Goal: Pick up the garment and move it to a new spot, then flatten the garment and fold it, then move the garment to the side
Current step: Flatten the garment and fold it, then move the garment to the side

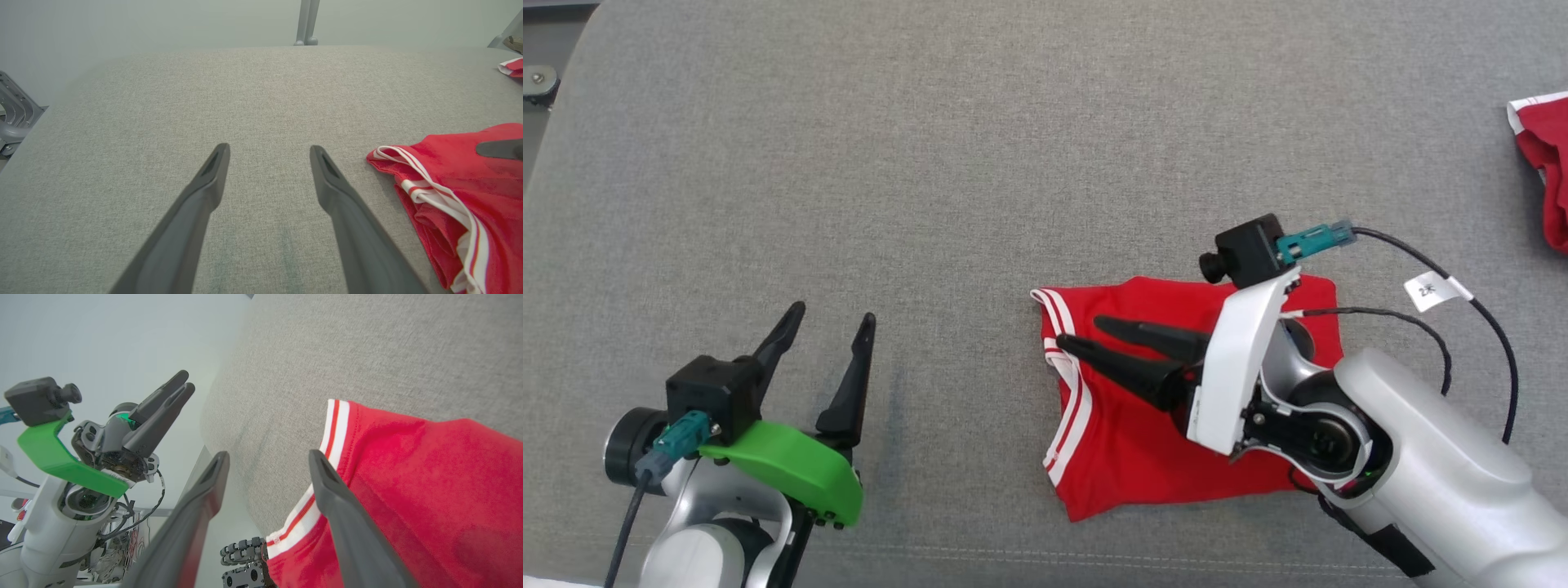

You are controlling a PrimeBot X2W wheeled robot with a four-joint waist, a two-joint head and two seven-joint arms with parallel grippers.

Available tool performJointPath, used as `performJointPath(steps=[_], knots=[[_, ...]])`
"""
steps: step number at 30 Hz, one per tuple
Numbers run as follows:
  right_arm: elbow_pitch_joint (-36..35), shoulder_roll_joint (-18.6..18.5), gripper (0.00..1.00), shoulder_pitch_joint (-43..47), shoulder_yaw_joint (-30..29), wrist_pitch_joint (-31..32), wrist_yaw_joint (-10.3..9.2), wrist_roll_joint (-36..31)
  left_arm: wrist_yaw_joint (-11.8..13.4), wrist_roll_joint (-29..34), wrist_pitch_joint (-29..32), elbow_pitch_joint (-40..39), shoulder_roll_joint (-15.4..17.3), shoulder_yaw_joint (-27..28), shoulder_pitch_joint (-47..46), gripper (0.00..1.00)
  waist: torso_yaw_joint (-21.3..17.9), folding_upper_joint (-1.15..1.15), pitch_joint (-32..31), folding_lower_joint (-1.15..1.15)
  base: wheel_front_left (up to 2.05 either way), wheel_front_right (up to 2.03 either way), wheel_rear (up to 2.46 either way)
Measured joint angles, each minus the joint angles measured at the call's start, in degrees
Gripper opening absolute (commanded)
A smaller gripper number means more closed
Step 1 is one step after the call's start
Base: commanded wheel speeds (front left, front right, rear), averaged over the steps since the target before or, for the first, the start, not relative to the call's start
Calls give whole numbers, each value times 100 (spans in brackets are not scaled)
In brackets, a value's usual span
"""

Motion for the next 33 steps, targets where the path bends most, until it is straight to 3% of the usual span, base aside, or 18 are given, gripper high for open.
performJointPath(steps=[5,9,15,33], knots=[[-126,-286,100,-2,-535,-497,57,-193,115,-3,-98,-2,56,244,43,100,-121,0,-122,0,0,0,0],[-85,-820,100,105,-982,-639,-100,-163,178,-14,-124,-89,104,409,219,100,-248,0,-220,0,0,0,0],[280,-1573,100,788,-1095,-534,-201,-102,199,-47,-141,-215,160,409,341,100,-417,0,-311,0,0,0,0],[689,-1663,100,1288,-979,-91,-197,442,188,-42,-129,-598,110,110,350,100,-79,0,-206,0,0,0,0]])
